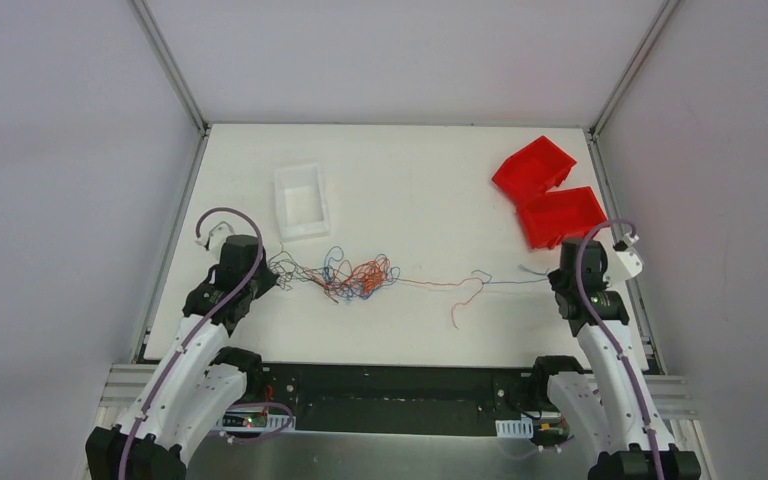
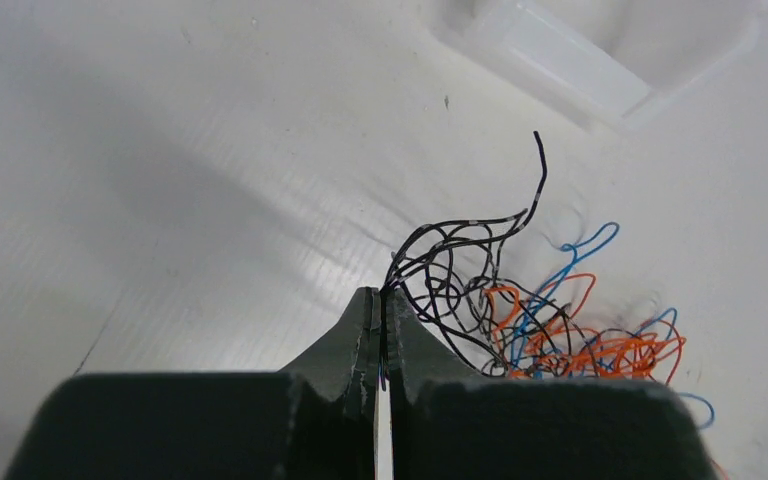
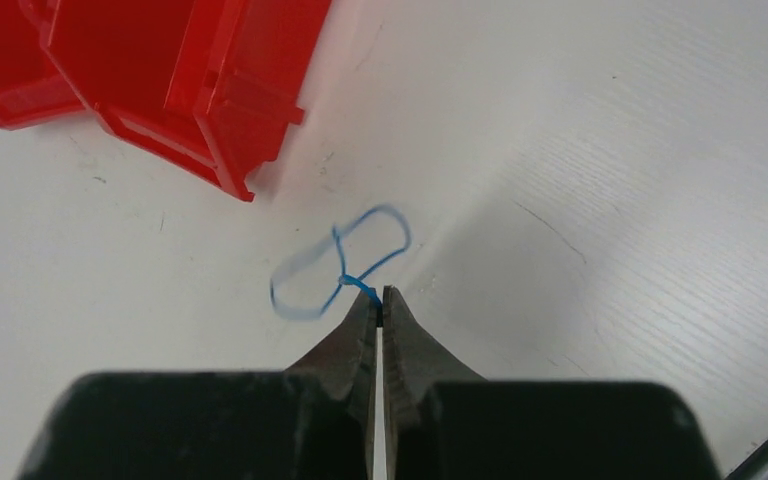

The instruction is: Untangle the cables

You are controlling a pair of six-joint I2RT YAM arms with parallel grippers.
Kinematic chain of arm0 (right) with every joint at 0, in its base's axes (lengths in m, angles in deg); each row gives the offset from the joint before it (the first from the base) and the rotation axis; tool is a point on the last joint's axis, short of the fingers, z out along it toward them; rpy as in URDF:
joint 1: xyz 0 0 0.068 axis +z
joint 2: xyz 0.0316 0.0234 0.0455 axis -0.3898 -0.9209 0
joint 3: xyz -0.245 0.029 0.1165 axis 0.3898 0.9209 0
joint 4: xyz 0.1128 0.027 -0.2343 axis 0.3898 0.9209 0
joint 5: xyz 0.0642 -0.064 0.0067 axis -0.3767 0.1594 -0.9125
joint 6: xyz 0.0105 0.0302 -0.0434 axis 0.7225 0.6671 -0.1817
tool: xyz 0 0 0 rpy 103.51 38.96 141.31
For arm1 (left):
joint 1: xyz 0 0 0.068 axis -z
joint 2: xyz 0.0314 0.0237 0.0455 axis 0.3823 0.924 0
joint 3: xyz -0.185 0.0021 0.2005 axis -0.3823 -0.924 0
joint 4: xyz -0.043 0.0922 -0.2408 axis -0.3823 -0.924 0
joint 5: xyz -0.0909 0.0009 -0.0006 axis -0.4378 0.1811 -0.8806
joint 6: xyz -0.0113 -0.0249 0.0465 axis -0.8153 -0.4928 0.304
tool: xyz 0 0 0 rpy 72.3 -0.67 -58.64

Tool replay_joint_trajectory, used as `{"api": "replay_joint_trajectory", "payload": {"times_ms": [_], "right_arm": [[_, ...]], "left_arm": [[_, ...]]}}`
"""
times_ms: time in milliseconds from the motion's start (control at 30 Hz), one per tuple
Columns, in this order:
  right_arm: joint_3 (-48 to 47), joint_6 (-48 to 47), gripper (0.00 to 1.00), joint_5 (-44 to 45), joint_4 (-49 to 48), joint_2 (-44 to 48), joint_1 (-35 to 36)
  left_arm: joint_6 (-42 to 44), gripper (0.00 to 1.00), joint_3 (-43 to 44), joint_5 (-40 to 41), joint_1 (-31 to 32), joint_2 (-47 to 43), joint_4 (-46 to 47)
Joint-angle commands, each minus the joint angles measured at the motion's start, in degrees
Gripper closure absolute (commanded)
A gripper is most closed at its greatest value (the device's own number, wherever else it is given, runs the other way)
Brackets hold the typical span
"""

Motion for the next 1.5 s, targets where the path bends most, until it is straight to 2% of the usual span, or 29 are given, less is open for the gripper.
{"api": "replay_joint_trajectory", "payload": {"times_ms": [0, 67, 100, 200, 267, 433, 667, 867, 1033, 1167, 1300, 1467], "right_arm": [[-1.48, -9.06, 0.90, -13.21, -5.55, 1.72, -0.44], [-0.44, -13.50, 0.54, -30.58, -9.41, 2.70, -0.28], [0.47, -13.76, 0.49, -36.30, -12.01, 3.10, -0.06], [1.40, -12.28, 0.40, -39.59, -16.02, 2.70, 4.45], [-0.37, -13.10, 0.34, -37.22, -15.93, 0.31, 10.29], [-6.35, -14.60, 0.25, -32.70, -18.39, -9.50, 26.93], [-14.72, -12.34, 0.24, -28.41, -25.97, -27.99, 41.43], [-20.98, -7.85, 0.23, -25.56, -26.21, -40.41, 45.52], [-20.84, -5.44, 0.23, -29.85, -30.41, -44.36, 46.74], [-20.74, -8.06, 0.23, -36.22, -36.23, -46.86, 49.83], [-19.75, -11.58, 0.23, -34.75, -40.93, -46.68, 52.48], [-15.14, -15.38, 0.25, -35.03, -53.25, -45.58, 52.99]], "left_arm": [[7.36, 1.00, -0.18, -9.24, -0.41, 0.18, 5.40], [10.46, 0.97, -0.04, -19.10, -0.35, 1.07, 9.32], [10.96, 0.95, 0.12, -22.57, -0.33, 1.65, 10.54], [11.35, 0.91, 0.71, -27.28, -0.24, 2.07, 11.91], [11.96, 0.89, 1.39, -29.49, 0.19, 1.81, 12.70], [13.63, 0.88, 5.09, -34.99, 3.20, 3.89, 13.98], [15.14, 0.90, 10.55, -36.62, 10.18, 8.40, 13.98], [15.00, 0.91, 11.26, -36.47, 10.95, 8.37, 13.93], [14.97, 0.90, 10.27, -36.30, 10.93, 7.97, 13.90], [14.95, 0.91, 9.97, -36.57, 10.93, 8.88, 13.90], [14.89, 0.92, 10.40, -37.60, 10.94, 9.74, 13.90], [14.86, 0.92, 10.80, -39.18, 10.93, 9.84, 13.73]]}}
